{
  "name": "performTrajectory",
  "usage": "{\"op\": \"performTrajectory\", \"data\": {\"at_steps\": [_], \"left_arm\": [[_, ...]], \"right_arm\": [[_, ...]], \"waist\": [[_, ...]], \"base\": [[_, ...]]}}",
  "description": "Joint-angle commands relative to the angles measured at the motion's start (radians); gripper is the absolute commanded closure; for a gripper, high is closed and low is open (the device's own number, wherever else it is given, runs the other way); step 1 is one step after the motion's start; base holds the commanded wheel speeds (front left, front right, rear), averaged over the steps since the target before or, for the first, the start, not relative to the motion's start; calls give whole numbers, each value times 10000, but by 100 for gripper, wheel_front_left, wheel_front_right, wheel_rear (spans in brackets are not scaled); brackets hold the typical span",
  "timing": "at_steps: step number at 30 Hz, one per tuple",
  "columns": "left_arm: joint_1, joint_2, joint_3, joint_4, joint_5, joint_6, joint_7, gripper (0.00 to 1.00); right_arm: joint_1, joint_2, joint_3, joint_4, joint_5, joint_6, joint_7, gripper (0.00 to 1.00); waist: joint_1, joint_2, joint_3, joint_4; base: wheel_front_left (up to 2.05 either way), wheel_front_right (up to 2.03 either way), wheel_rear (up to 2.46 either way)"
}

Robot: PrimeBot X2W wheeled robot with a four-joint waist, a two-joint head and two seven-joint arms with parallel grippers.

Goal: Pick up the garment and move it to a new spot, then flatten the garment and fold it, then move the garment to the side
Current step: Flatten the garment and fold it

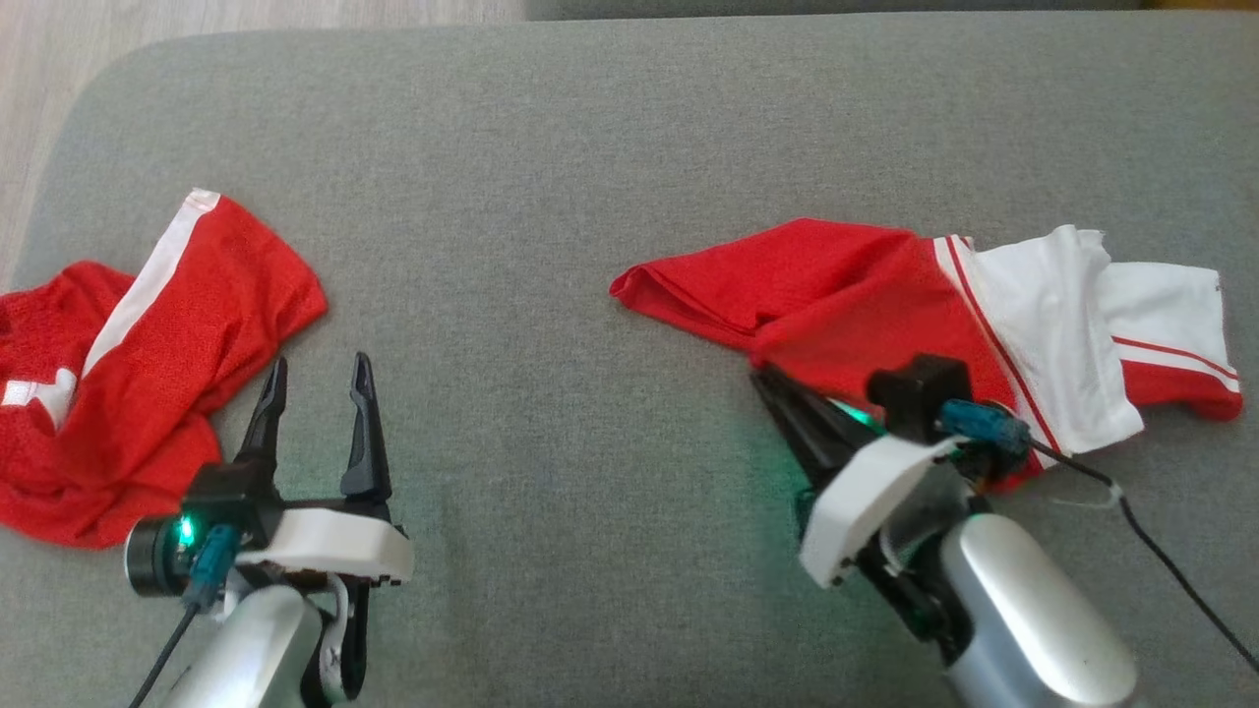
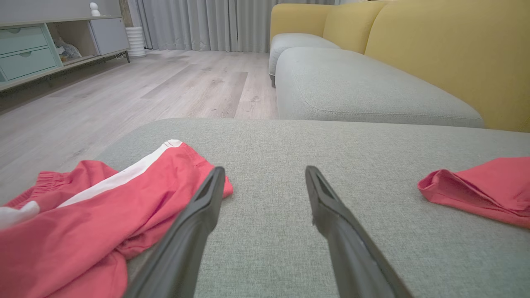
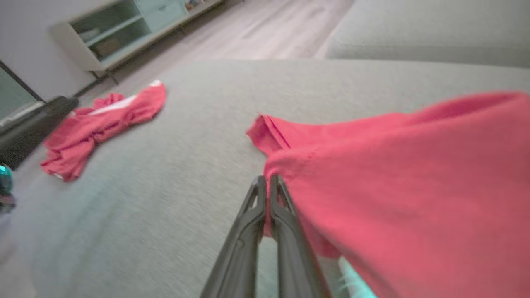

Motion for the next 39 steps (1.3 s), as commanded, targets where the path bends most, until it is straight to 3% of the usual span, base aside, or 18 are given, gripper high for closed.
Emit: {"op": "performTrajectory", "data": {"at_steps": [1,6,16,18,24,28,32,38,39], "left_arm": [[-375,193,377,-231,14,10,-143,0],[-468,140,344,-204,48,-22,-157,0],[-510,-61,200,27,31,-132,-173,0],[-487,-98,198,81,27,-142,-178,0],[-409,-124,247,135,29,-128,-189,0],[-313,-49,335,129,33,-105,-194,0],[-197,34,405,33,63,-53,-198,0],[-16,185,445,-133,81,28,-189,0],[-16,185,445,-133,81,28,-189,0]], "right_arm": [[-334,151,329,-604,179,-7,70,100],[-1322,755,1727,-1051,1008,-7,136,100],[-2471,937,4309,748,3433,-7,-911,98],[-2637,938,4688,1136,3665,-7,-1207,0],[-3157,939,5167,1270,3958,-7,-2769,0],[-3327,918,4689,1068,3616,-7,-3688,0],[-3036,403,3105,698,3020,-7,-4068,0],[-1642,-486,-226,141,2017,-7,-3971,0],[-1642,-486,-226,141,2017,-7,-3971,0]], "waist": [[-1,0,-12,-1],[-1,0,-4,138],[-1,0,-65,694],[-1,0,-64,698],[-1,0,-117,530],[-1,0,-257,325],[-1,0,-399,129],[-1,0,-581,-97],[-1,0,-581,-97]], "base": [[0,0,0],[0,0,0],[0,0,0],[0,0,0],[0,0,0],[0,0,0],[0,0,0],[0,0,0],[0,0,0]]}}
